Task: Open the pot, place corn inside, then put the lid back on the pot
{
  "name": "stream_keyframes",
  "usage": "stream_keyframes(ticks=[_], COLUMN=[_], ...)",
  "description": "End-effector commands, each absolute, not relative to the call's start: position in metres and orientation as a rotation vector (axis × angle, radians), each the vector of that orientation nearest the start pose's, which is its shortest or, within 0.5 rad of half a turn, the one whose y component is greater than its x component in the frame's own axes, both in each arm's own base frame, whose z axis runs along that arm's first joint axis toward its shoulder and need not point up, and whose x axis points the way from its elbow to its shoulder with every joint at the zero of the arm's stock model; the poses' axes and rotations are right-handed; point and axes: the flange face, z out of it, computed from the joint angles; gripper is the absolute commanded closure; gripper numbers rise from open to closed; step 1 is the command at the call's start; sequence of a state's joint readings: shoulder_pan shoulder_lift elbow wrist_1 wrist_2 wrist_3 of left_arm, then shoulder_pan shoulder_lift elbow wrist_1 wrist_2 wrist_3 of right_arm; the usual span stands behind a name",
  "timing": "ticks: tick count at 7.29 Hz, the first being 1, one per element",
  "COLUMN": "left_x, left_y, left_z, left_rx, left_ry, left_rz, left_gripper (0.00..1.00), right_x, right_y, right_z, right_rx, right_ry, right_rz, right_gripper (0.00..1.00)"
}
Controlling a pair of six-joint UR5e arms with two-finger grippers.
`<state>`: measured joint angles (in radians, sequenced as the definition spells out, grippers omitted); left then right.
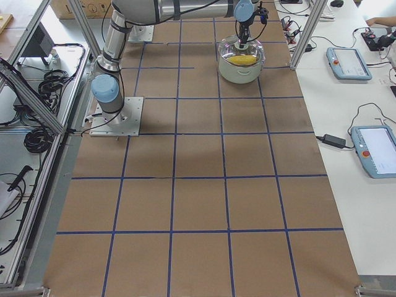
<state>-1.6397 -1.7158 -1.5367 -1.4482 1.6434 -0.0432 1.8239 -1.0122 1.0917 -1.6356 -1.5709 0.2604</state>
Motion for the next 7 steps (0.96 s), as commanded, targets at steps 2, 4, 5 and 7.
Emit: stream_keyframes(ticks=[2, 4, 5, 7], left_x=[-0.130, -0.103, -0.103, -0.103], left_y=[-0.550, -0.550, -0.549, -0.544], left_z=[0.453, 0.463, 0.464, 0.474], left_rx=[-0.075, -0.147, -0.147, -0.152], left_ry=[3.078, 3.075, 3.077, 3.077], left_rz=[-0.015, -0.031, -0.033, 0.060], left_gripper=[0.00, 0.00, 0.00, 0.00], right_x=[0.330, 0.334, 0.332, 0.336], right_y=[-0.664, -0.664, -0.669, -0.667], right_z=[0.377, 0.373, 0.369, 0.365], right_rx=[-0.012, -0.012, -0.012, -0.010], right_ry=[3.135, 3.132, 3.128, 3.122], right_rz=[-0.037, -0.043, -0.061, -0.053], right_gripper=[0.86, 0.86, 0.86, 0.86])
